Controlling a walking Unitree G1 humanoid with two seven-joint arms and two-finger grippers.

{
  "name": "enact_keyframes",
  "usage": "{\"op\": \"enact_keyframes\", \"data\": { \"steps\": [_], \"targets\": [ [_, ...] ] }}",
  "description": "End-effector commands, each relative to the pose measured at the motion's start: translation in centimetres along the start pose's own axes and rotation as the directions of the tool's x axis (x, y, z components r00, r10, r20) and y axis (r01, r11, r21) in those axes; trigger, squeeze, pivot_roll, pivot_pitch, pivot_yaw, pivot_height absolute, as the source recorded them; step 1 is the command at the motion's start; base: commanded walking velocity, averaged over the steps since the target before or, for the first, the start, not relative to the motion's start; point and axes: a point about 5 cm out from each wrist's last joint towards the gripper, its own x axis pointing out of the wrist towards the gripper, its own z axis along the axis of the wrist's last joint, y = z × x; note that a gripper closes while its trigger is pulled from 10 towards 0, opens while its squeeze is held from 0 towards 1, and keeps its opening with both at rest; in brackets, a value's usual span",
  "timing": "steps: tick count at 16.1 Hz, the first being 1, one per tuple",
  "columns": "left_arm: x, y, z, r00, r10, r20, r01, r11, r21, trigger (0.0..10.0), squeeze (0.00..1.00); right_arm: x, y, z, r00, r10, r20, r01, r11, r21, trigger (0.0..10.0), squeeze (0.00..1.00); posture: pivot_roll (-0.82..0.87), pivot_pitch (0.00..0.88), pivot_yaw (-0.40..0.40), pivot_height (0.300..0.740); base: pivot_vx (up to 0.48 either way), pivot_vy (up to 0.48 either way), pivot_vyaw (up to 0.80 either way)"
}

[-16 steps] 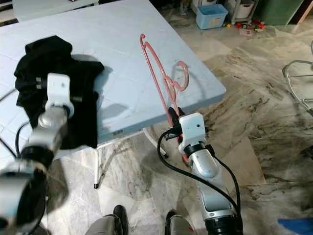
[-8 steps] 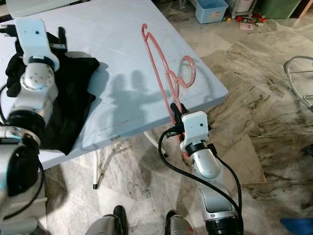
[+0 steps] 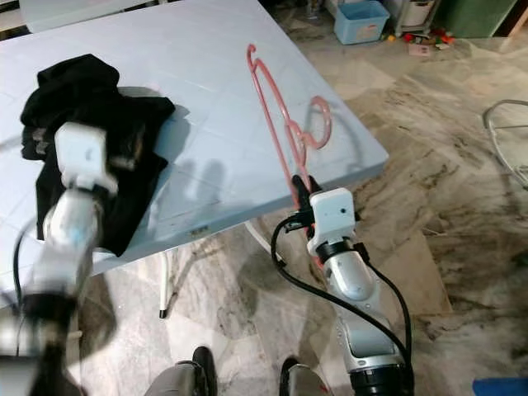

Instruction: Hang hanger

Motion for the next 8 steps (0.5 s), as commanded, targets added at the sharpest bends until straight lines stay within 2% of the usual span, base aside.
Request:
{"op": "enact_keyframes", "data": {
  "steps": [1, 2, 3, 5, 6, 7, 8],
  "targets": [
    [-1.0, -0.9, 1.1, 0.997, -0.047, 0.063, 0.047, 0.999, 0.004, 10.0, 0.00, -0.4, 0.4, -1.7, 0.996, 0.009, -0.084, -0.008, 1.000, 0.011, 10.0, 0.00, -0.06, 0.229, 0.053, 0.740, 0.000, 0.000, 0.00],
    [-2.9, -1.4, 0.6, 0.999, -0.004, 0.043, 0.005, 1.000, -0.014, 10.0, 1.00, -0.4, 0.5, -1.7, 0.996, 0.009, -0.084, -0.008, 1.000, 0.014, 10.0, 0.00, -0.06, 0.225, 0.051, 0.740, 0.000, 0.000, 0.00],
    [-3.6, -1.3, 0.5, 0.999, 0.030, 0.041, -0.030, 1.000, 0.004, 10.0, 1.00, -0.4, 0.6, -1.7, 0.996, 0.010, -0.084, -0.008, 1.000, 0.017, 10.0, 0.00, -0.06, 0.221, 0.046, 0.740, 0.000, 0.000, 0.00],
    [-3.8, -1.0, 0.5, 0.998, 0.059, 0.012, -0.059, 0.998, -0.014, 10.0, 1.00, -0.3, 0.6, -1.8, 0.996, 0.013, -0.085, -0.011, 1.000, 0.018, 10.0, 0.00, -0.04, 0.217, 0.029, 0.740, 0.000, 0.000, 0.00],
    [-3.7, -0.9, 0.9, 1.000, 0.024, -0.003, -0.024, 0.999, -0.022, 10.0, 1.00, -0.2, 0.6, -1.8, 0.996, 0.020, -0.085, -0.019, 1.000, 0.019, 10.0, 0.00, -0.04, 0.217, 0.023, 0.740, 0.000, 0.000, 0.00],
    [-3.4, -1.1, 0.7, 0.997, -0.066, -0.038, 0.064, 0.997, -0.037, 10.0, 1.00, 0.2, 0.8, -1.8, 0.996, 0.049, -0.080, -0.048, 0.999, 0.010, 10.0, 0.00, -0.02, 0.209, 0.015, 0.740, 0.000, 0.000, 0.00],
    [-3.6, -1.3, 0.5, 0.995, -0.090, -0.053, 0.087, 0.995, -0.056, 10.0, 1.00, 0.2, 0.8, -1.7, 0.996, 0.050, -0.079, -0.050, 0.999, 0.009, 10.0, 0.00, -0.02, 0.209, 0.015, 0.740, 0.000, 0.000, 0.00]
  ]
}}
